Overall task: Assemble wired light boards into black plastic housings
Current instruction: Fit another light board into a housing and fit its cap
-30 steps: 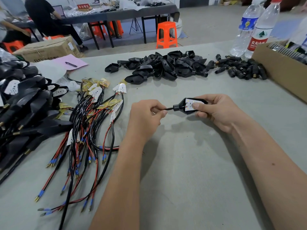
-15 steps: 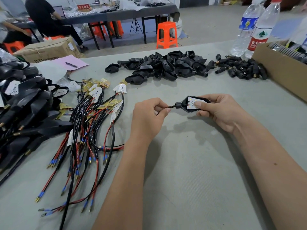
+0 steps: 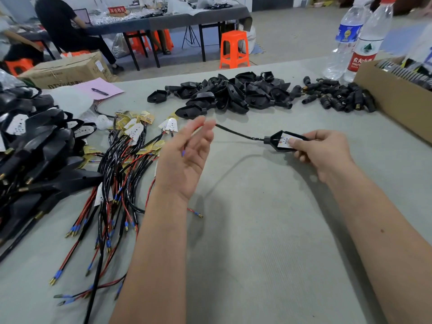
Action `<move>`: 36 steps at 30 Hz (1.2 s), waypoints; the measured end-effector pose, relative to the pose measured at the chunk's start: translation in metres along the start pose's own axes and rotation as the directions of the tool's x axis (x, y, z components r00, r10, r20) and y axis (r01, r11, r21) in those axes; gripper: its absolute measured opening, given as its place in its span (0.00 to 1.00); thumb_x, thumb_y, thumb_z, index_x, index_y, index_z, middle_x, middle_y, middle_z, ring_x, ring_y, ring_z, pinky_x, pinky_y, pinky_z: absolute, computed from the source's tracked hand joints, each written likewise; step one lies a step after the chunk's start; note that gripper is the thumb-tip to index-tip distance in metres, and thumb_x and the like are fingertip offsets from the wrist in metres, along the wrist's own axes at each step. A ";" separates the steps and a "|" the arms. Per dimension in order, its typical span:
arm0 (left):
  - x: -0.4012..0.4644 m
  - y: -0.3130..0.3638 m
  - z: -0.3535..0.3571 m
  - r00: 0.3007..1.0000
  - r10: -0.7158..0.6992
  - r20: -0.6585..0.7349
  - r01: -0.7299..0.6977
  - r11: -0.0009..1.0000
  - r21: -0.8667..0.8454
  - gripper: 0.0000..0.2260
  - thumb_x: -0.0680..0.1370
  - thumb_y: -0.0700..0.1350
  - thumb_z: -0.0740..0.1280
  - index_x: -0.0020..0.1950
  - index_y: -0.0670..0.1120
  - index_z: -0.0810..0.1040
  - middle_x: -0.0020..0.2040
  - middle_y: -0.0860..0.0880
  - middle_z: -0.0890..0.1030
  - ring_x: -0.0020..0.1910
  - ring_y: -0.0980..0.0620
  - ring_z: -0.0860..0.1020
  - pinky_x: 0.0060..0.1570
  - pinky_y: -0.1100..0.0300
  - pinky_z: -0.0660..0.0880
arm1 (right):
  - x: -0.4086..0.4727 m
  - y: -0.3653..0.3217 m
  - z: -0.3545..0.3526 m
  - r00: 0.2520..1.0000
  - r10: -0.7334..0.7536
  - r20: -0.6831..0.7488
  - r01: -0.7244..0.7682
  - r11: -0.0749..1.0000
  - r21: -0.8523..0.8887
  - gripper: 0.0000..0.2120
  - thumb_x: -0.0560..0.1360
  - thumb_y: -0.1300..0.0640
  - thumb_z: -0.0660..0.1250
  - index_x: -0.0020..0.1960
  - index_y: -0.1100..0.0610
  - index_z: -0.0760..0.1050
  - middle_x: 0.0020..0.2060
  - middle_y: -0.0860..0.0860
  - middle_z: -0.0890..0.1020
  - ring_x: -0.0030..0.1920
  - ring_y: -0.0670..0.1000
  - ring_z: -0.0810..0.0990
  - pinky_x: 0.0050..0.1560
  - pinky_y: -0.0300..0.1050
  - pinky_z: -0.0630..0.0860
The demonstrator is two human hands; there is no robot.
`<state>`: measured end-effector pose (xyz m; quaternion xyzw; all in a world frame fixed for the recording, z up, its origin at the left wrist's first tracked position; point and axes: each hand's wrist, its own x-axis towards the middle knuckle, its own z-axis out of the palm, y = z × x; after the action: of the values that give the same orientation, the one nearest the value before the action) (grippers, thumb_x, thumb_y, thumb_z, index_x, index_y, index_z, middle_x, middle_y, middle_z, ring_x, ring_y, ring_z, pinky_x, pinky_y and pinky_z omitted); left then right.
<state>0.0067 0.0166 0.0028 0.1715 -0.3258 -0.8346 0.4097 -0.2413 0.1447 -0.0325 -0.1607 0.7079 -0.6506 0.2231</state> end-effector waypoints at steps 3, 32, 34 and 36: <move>-0.004 0.004 -0.004 0.992 0.102 0.076 -0.082 0.969 -0.232 0.25 0.79 0.46 0.70 0.69 0.31 0.72 0.65 0.32 0.79 0.59 0.42 0.82 0.58 0.60 0.80 | -0.002 -0.008 -0.012 0.988 0.038 0.153 -0.016 0.989 -0.146 0.12 0.69 0.61 0.81 0.46 0.61 0.80 0.25 0.51 0.81 0.19 0.44 0.72 0.20 0.35 0.67; 0.131 -0.168 0.131 0.988 -0.145 0.051 0.066 0.699 0.713 0.17 0.87 0.46 0.57 0.46 0.43 0.81 0.27 0.53 0.69 0.23 0.57 0.65 0.26 0.63 0.62 | 0.104 -0.028 -0.036 0.948 -0.317 -0.030 0.114 0.425 -0.898 0.11 0.82 0.54 0.63 0.62 0.53 0.79 0.63 0.60 0.77 0.64 0.63 0.72 0.60 0.53 0.72; 0.132 -0.177 0.138 0.989 -0.134 0.069 0.036 0.655 0.754 0.15 0.86 0.44 0.59 0.46 0.42 0.82 0.28 0.52 0.70 0.22 0.57 0.65 0.25 0.63 0.62 | 0.124 -0.027 -0.032 0.957 -0.288 0.028 0.125 0.324 -0.938 0.16 0.81 0.55 0.63 0.68 0.49 0.75 0.68 0.60 0.69 0.70 0.65 0.63 0.66 0.57 0.68; 0.133 -0.183 0.139 0.995 -0.068 0.077 -0.021 0.597 0.802 0.13 0.84 0.43 0.63 0.44 0.42 0.82 0.27 0.51 0.73 0.23 0.55 0.68 0.27 0.62 0.64 | 0.137 -0.027 -0.028 0.974 -0.211 0.080 0.123 0.200 -0.972 0.19 0.79 0.56 0.64 0.70 0.48 0.73 0.70 0.58 0.66 0.72 0.65 0.59 0.70 0.61 0.65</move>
<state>-0.2553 0.0498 -0.0233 0.2995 -0.6831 -0.6126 0.2614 -0.3741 0.0945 -0.0187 -0.3169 0.9437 -0.0920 -0.0230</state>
